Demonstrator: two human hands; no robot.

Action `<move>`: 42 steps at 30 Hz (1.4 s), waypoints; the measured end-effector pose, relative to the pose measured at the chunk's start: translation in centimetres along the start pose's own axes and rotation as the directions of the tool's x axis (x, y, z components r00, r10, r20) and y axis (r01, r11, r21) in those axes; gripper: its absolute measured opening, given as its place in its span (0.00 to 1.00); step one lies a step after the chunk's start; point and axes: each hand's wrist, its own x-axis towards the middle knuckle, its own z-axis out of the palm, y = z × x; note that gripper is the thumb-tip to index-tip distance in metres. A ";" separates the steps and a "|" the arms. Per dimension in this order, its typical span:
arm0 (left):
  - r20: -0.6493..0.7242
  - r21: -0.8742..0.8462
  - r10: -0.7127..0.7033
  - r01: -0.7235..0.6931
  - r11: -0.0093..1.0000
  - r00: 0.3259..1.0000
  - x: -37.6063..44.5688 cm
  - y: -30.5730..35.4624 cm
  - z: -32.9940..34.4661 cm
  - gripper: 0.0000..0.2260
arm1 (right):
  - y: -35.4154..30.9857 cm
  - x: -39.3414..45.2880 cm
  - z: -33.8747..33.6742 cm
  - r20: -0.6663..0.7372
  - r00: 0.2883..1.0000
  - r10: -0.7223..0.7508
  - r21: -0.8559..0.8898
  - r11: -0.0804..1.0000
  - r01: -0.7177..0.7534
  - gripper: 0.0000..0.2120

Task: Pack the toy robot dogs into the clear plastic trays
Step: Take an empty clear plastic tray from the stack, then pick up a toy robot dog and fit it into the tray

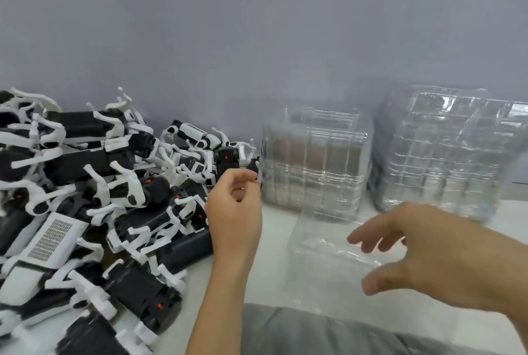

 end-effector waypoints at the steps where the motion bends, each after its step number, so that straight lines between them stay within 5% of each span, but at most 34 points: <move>1: -0.033 0.068 0.080 -0.078 0.995 0.996 0.3 0.4 -0.4 0.10 | -0.2 0.3 0.4 0.011 1.000 -0.007 -0.012 1.000 0.007 0.21; 4: -0.103 0.371 0.377 -0.316 0.873 0.920 1.9 1.9 -1.1 0.07 | -0.5 0.9 0.9 0.074 0.997 -0.011 -0.027 1.000 0.013 0.15; 6: -0.062 0.555 0.405 -0.306 0.774 0.912 3.9 2.7 -1.0 0.09 | -0.2 1.1 0.9 0.103 0.995 0.002 -0.039 0.999 0.002 0.11; 9: 0.059 0.799 0.123 -0.120 0.589 0.991 6.7 2.6 -0.2 0.19 | 1.5 0.9 -0.3 0.041 0.998 0.049 -0.037 0.998 -0.048 0.14; 12: 0.164 0.858 -0.081 -0.101 0.503 0.983 7.5 1.2 0.7 0.19 | 3.1 0.6 -1.1 -0.028 0.996 0.084 0.011 0.996 -0.084 0.15; 16: 0.044 0.798 0.160 -0.131 0.588 0.986 7.4 -0.3 0.5 0.12 | 3.3 1.0 -0.1 0.101 0.989 0.110 0.030 0.993 -0.114 0.12; 19: -0.014 0.677 0.255 -0.178 0.714 0.967 7.3 0.6 0.0 0.20 | 3.4 1.1 -0.3 0.117 0.981 0.158 0.048 0.985 -0.164 0.13; 27: -0.140 0.455 0.476 -0.371 0.809 0.868 5.7 6.4 -1.5 0.18 | 4.5 1.7 -1.2 -0.285 0.958 0.020 0.239 0.970 0.051 0.04; 30: -0.149 0.330 0.575 -0.508 0.796 0.804 2.6 8.2 -0.7 0.15 | 3.2 2.2 -0.8 -0.453 0.892 -0.010 0.545 0.789 0.285 0.12; 34: 0.031 0.232 0.686 -0.673 0.703 0.727 -2.2 7.3 3.2 0.11 | 0.8 3.2 0.2 -0.344 0.936 -0.073 0.881 0.320 0.349 0.28; 36: 0.164 0.135 0.706 -0.725 0.676 0.689 -3.7 6.8 5.3 0.12 | 0.5 3.6 0.5 -0.347 0.926 -0.146 0.905 0.208 0.372 0.29; 42: 0.450 -0.351 0.514 -0.384 0.854 0.730 -5.1 7.2 7.3 0.17 | 2.2 4.1 0.4 -0.444 0.881 0.162 0.889 -0.043 0.456 0.19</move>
